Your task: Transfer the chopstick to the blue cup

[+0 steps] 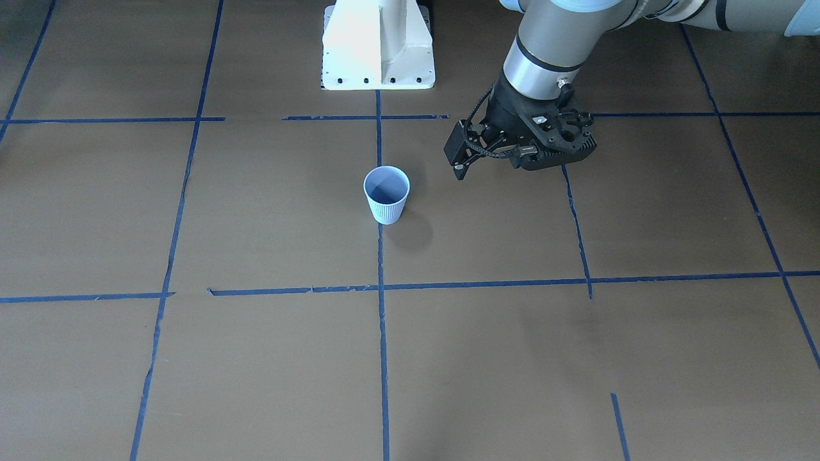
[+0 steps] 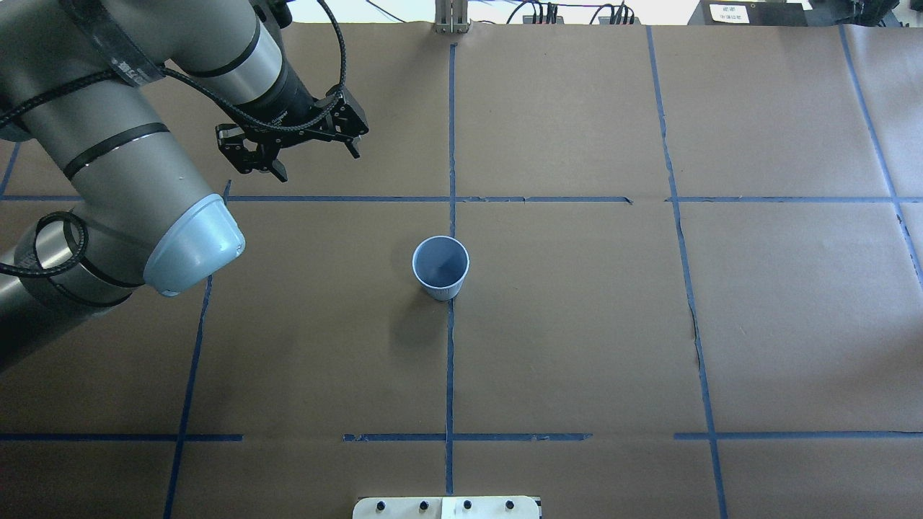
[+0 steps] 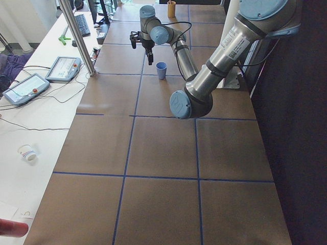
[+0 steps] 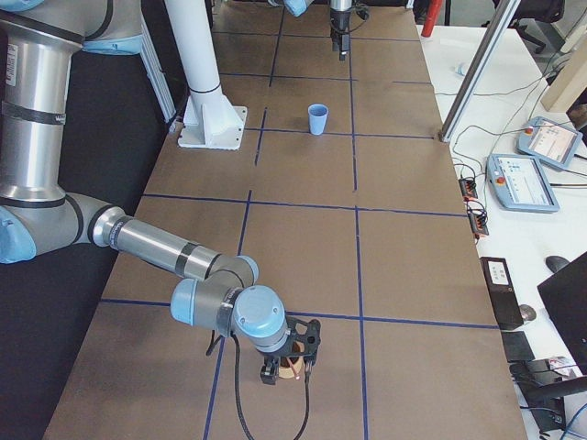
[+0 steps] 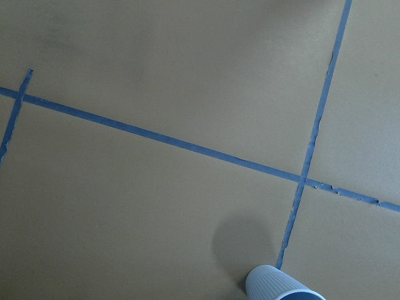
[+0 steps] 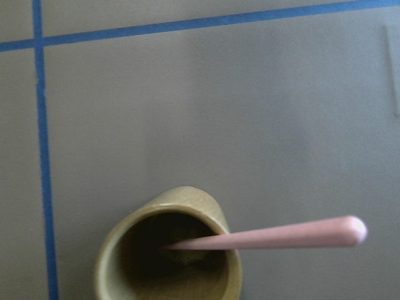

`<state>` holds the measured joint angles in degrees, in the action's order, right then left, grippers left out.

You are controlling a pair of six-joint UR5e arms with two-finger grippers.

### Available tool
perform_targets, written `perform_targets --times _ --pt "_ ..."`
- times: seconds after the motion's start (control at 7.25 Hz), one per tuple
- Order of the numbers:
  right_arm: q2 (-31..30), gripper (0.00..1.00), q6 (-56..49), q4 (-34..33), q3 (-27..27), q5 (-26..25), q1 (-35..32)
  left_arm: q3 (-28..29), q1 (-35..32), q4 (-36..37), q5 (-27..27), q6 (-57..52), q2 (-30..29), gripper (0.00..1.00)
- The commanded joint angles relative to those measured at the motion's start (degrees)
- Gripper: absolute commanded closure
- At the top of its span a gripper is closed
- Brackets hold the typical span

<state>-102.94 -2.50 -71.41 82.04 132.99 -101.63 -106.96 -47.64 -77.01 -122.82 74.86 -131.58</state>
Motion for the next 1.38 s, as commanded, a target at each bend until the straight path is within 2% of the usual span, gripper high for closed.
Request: perform_targets --times 0.0,0.14,0.28,0.41,0.55,0.69,0.83,0.97,1.24 --pt "1.68 0.0 1.97 2.68 -2.94 -1.77 -0.85 -0.7 0.01 -0.07 -0.84 0.2 0.09 0.0" --pt "2.39 0.06 3.63 2.68 -3.12 -2.47 -0.85 -0.79 0.01 -0.24 -0.84 0.2 0.18 0.0" --pt "3.52 0.31 6.17 2.77 -3.12 -3.43 -0.85 -0.79 0.01 -0.24 -0.84 0.29 0.18 0.0" --pt "4.32 0.35 7.32 2.77 -3.21 -3.7 -0.85 -0.79 0.01 -0.42 -0.84 0.29 0.27 0.0" --pt "4.5 0.43 8.29 2.68 -3.21 -3.7 -0.85 -0.79 0.09 -0.51 -0.84 0.29 0.27 0.0" --pt "4.33 0.72 8.3 2.77 -3.21 -3.62 -0.94 -0.79 0.18 -0.51 -0.75 0.37 0.36 0.0" --pt "4.5 0.87 8.3 2.77 -3.12 -3.7 -0.94 -0.79 0.18 -0.51 -0.84 0.37 0.36 0.0" --pt "4.5 0.97 8.3 2.85 -3.12 -3.7 -0.94 -0.79 0.27 -0.51 -0.75 0.46 0.36 0.0" --pt "5.29 1.0 9.0 2.77 -2.94 -4.4 -0.94 -0.79 0.36 -0.59 -0.75 0.46 0.27 0.0"
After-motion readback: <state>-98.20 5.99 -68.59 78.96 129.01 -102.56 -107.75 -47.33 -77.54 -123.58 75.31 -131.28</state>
